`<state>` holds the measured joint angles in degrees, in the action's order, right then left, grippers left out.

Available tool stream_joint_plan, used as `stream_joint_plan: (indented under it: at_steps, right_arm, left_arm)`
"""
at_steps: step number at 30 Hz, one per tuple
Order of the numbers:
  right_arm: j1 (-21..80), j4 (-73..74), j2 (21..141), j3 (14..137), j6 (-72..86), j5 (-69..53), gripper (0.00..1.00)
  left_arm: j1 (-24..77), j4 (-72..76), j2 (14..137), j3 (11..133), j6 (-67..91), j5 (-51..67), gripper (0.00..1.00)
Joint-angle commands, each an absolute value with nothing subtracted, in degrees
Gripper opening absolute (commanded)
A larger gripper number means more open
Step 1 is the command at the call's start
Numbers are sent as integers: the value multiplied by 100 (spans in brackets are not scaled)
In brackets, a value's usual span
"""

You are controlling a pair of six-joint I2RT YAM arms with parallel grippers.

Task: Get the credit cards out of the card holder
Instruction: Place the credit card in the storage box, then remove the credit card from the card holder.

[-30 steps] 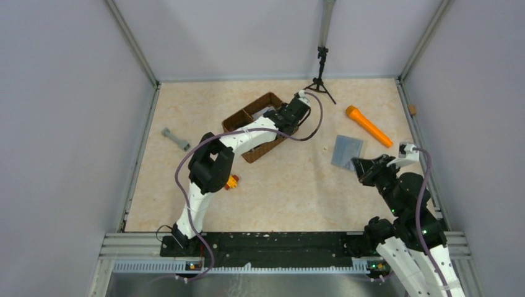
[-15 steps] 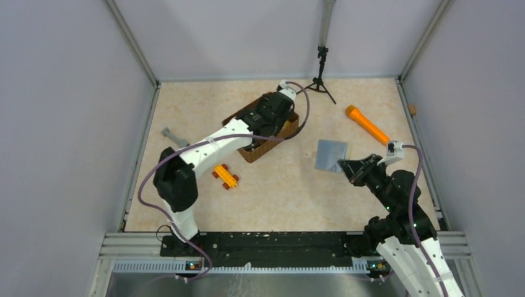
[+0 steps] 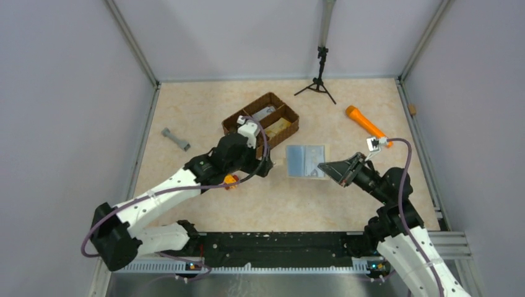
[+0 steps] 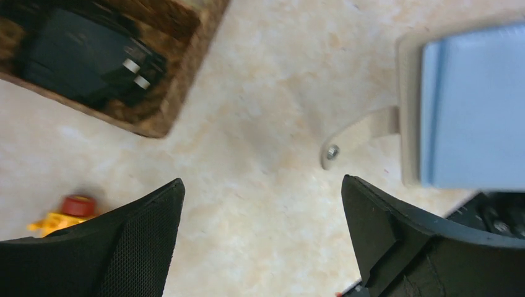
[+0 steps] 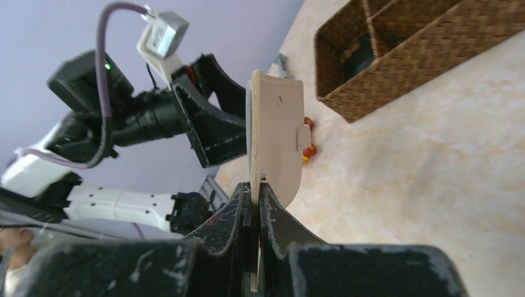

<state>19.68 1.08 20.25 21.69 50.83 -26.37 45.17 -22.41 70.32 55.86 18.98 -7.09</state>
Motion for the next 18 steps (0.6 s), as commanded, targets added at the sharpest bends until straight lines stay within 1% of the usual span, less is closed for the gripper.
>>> stream_joint_plan:
  at_steps: [1,6,9,12,15,18]
  right_arm:
    - [1931,-1287,2180,1987,5752,-3400,0]
    - [1931,-2420,2423,1648,6356,-3945,1]
    - [1931,-2727,2758,1670,6440,-4462,1]
    - [1931,-3281,3076,1637,6701,-4897,1]
    - [1925,-3786,3164,1515,7049,-5040,1]
    - [1934,-3943,3170,1489,7166,-5069,1]
  left_arm:
    - [4482,-378,5822,4360,2794,536,99]
    - [4399,972,4841,3418,3418,1607,99]
    - [4395,1541,4531,3063,3740,2015,99]
    - [4395,1776,4422,2909,3865,2241,99]
    - [4396,2017,4485,2822,3979,2534,99]
    - [4395,1984,4593,2816,3988,2419,99]
